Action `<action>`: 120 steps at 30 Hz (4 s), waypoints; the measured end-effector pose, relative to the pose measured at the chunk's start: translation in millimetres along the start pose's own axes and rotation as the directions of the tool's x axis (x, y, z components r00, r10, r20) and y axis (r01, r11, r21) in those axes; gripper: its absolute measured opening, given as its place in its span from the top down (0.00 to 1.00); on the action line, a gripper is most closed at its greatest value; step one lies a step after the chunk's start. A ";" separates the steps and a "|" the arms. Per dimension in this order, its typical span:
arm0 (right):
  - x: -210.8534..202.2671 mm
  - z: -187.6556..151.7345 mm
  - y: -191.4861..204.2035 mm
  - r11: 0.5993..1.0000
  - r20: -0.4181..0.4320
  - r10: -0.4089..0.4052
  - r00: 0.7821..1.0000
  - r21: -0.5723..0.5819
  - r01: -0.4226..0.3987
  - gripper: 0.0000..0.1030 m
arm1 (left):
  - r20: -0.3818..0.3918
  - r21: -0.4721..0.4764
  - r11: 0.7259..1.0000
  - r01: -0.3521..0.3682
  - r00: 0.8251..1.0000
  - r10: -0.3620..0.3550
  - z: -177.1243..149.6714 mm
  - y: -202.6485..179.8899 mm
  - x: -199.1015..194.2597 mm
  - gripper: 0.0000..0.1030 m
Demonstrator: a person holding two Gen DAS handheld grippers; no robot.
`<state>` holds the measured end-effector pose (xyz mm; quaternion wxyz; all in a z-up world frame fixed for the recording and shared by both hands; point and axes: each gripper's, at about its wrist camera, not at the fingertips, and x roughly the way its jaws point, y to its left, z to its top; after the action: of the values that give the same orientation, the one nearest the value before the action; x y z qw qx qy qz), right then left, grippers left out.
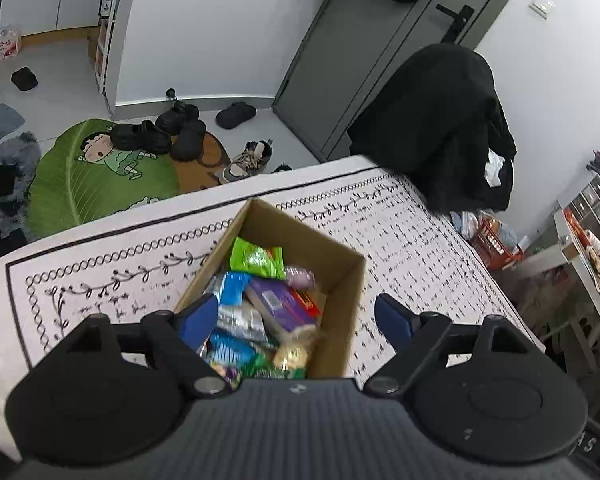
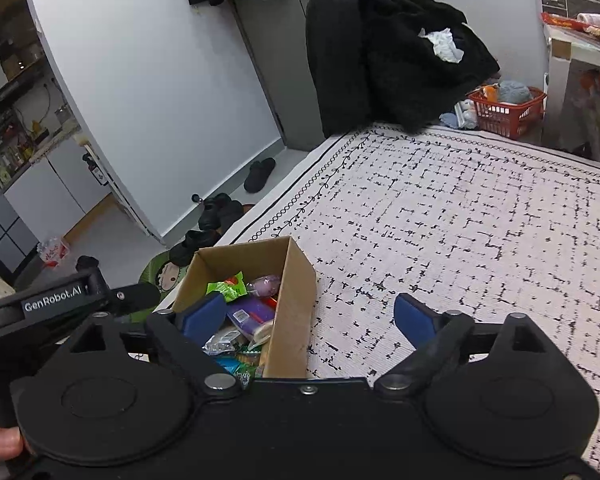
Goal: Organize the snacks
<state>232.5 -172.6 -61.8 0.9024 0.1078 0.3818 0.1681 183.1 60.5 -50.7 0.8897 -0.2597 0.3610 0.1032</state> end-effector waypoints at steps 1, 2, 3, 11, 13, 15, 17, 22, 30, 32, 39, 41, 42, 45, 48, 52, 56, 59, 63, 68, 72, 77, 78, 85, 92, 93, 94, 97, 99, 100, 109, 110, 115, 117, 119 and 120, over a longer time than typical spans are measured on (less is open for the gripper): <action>-5.2 -0.1 -0.3 1.000 0.003 0.002 1.000 -0.004 -0.002 0.08 | 0.001 0.004 1.000 0.002 1.000 -0.002 -1.7 -1.4 -5.3 0.17; -9.2 -0.2 -0.8 1.000 0.004 0.002 1.000 -0.007 -0.002 0.07 | 0.003 0.009 1.000 0.004 1.000 -0.004 -2.6 -2.7 -9.9 0.16; -14.3 -0.3 -1.4 1.000 0.004 0.001 1.000 -0.009 -0.001 0.04 | 0.003 0.013 1.000 0.007 1.000 -0.007 -3.7 -3.7 -14.7 0.15; -53.6 -6.6 -3.9 1.000 0.022 -0.015 1.000 -0.025 0.016 0.00 | 0.014 0.056 0.998 0.006 1.000 -0.007 -12.7 -10.4 -51.2 0.00; -61.7 -9.0 -3.1 0.999 0.026 -0.021 0.999 -0.035 0.021 0.00 | 0.021 0.075 0.997 0.009 1.000 -0.010 -16.0 -12.7 -62.0 0.00; -70.1 -11.2 -2.9 0.999 0.029 -0.018 0.999 -0.042 0.019 0.00 | 0.025 0.089 0.996 0.009 1.000 -0.011 -19.0 -14.6 -70.8 0.00; -77.6 -13.4 -3.3 0.999 0.030 -0.014 0.999 -0.038 0.015 0.00 | 0.031 0.104 0.995 0.009 0.999 -0.012 -23.3 -15.5 -80.5 0.00; -99.7 -20.1 -4.4 0.999 0.052 0.000 0.999 -0.046 0.003 0.00 | 0.042 0.122 0.992 0.006 0.999 -0.011 -35.0 -14.7 -102.4 0.00; -129.7 -32.1 -8.7 0.998 0.062 0.015 0.998 -0.058 -0.011 0.00 | 0.056 0.135 0.991 0.015 0.998 -0.023 -53.1 -15.0 -131.5 0.00; -136.5 -36.2 -10.3 0.998 0.065 0.020 0.998 -0.061 -0.016 0.00 | 0.059 0.148 0.989 0.014 0.998 -0.023 -57.8 -16.2 -137.4 0.00; -157.8 -48.0 -17.0 0.997 0.071 0.030 0.997 -0.068 -0.025 0.00 | 0.081 0.205 0.979 0.004 0.996 -0.021 -75.3 -24.5 -159.0 0.00; -164.4 -50.2 -18.2 0.997 0.075 0.032 0.997 -0.074 -0.027 0.00 | 0.082 0.220 0.975 0.006 0.996 -0.025 -80.7 -25.3 -165.0 0.00; -167.3 -51.1 -18.9 0.997 0.074 0.033 0.997 -0.079 -0.027 0.00 | 0.081 0.226 0.974 0.007 0.996 -0.025 -83.2 -25.9 -168.0 0.00; -173.7 -53.9 -19.7 0.995 0.068 0.034 0.997 -0.091 -0.028 0.00 | 0.081 0.246 0.969 0.004 0.996 -0.024 -89.6 -28.0 -174.0 0.00; -180.0 -58.8 -21.6 0.995 0.069 0.030 0.997 -0.102 -0.023 0.00 | 0.079 0.262 0.965 0.000 0.997 -0.022 -95.9 -27.4 -178.9 0.00; -185.0 -65.1 -24.9 0.995 0.063 0.030 0.998 -0.101 -0.023 0.00 | 0.077 0.283 0.959 -0.001 0.997 -0.021 -102.6 -27.0 -183.3 0.00; -190.7 -71.1 -24.6 0.993 0.061 0.027 0.998 -0.113 -0.020 0.00 | 0.084 0.291 0.957 -0.008 0.996 -0.017 -106.7 -23.5 -189.8 0.00; -194.9 -74.3 -23.0 0.993 0.064 0.029 0.998 -0.120 -0.021 0.00 | 0.087 0.299 0.954 -0.011 0.996 -0.016 -109.9 -22.9 -194.0 0.00; -198.5 -76.5 -22.3 0.992 0.066 0.029 0.997 -0.122 -0.021 0.00 | 0.093 0.311 0.950 -0.018 0.996 -0.012 -112.3 -23.2 -199.0 0.00; -201.4 -77.8 -21.5 0.992 0.069 0.030 0.997 -0.126 -0.021 0.00 | 0.100 0.318 0.948 -0.023 0.995 -0.009 -114.7 -22.8 -204.0 0.00; -202.7 -77.9 -20.5 0.991 0.072 0.029 0.997 -0.129 -0.019 0.00 | 0.103 0.325 0.945 -0.027 0.995 -0.007 -115.9 -22.6 -206.3 0.00; -205.2 -78.4 -21.0 0.992 0.075 0.027 0.997 -0.126 -0.017 0.00 | 0.103 0.323 0.946 -0.025 0.995 -0.009 -116.5 -21.5 -208.3 0.00; -205.3 -78.7 -20.9 0.992 0.075 0.026 0.997 -0.126 -0.016 0.00 | 0.104 0.323 0.946 -0.027 0.995 -0.007 -116.2 -21.8 -208.5 0.00; -206.1 -79.1 -20.0 0.991 0.074 0.024 0.997 -0.132 -0.014 0.00 | 0.108 0.324 0.945 -0.043 0.994 0.008 -115.0 -21.7 -211.0 0.00; -206.5 -79.4 -19.0 0.991 0.074 0.023 0.997 -0.134 -0.013 0.00 | 0.109 0.325 0.945 -0.043 0.994 0.008 -114.5 -21.0 -211.3 0.00; -206.5 -79.4 -19.0 0.991 0.074 0.022 0.997 -0.134 -0.012 0.00 | 0.109 0.323 0.945 -0.045 0.994 0.010 -114.6 -21.0 -211.3 0.00; -206.5 -79.3 -18.7 0.991 0.075 0.021 0.997 -0.134 -0.011 0.00 | 0.109 0.323 0.945 -0.046 0.994 0.012 -114.2 -21.2 -211.3 0.00; -206.3 -79.2 -18.4 0.991 0.075 0.021 0.997 -0.136 -0.011 0.00 | 0.109 0.328 0.944 -0.045 0.994 0.010 -113.7 -21.7 -211.9 0.00; -206.1 -79.1 -18.4 0.991 0.074 0.022 0.997 -0.136 -0.012 0.00 | 0.108 0.326 0.944 -0.046 0.994 0.011 -114.0 -22.0 -211.8 0.00; -205.8 -79.1 -18.5 0.991 0.073 0.022 0.997 -0.135 -0.012 0.00 | 0.108 0.325 0.945 -0.046 0.994 0.012 -113.7 -21.9 -212.1 0.00; -204.3 -78.3 -20.3 0.991 0.075 0.024 0.997 -0.130 -0.014 0.00 | 0.111 0.331 0.942 -0.053 0.994 0.017 -112.9 -21.6 -211.5 0.00; -204.0 -78.2 -20.3 0.991 0.075 0.025 0.997 -0.130 -0.015 0.00 | 0.110 0.330 0.942 -0.053 0.994 0.017 -112.5 -21.4 -210.9 0.00; -202.8 -78.4 -20.1 0.991 0.071 0.024 0.997 -0.132 -0.014 0.00 | 0.112 0.325 0.944 -0.057 0.994 0.022 -110.1 -19.1 -210.3 0.00; -201.9 -78.5 -19.4 0.991 0.069 0.023 0.997 -0.135 -0.014 0.00 | 0.110 0.322 0.945 -0.059 0.994 0.025 -109.2 -18.5 -209.4 0.00; -201.6 -78.5 -19.2 0.991 0.069 0.024 0.997 -0.134 -0.015 0.00 | 0.114 0.319 0.946 -0.065 0.993 0.030 -108.6 -17.8 -209.5 0.00; -201.3 -78.3 -19.4 0.991 0.070 0.025 0.997 -0.132 -0.016 0.00 | 0.119 0.322 0.944 -0.072 0.992 0.035 -108.1 -18.6 -209.7 0.00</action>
<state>48.9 -262.9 9.7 0.9188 0.0580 0.3364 0.1982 -24.2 -12.4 37.1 0.9359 -0.0932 0.3299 0.0808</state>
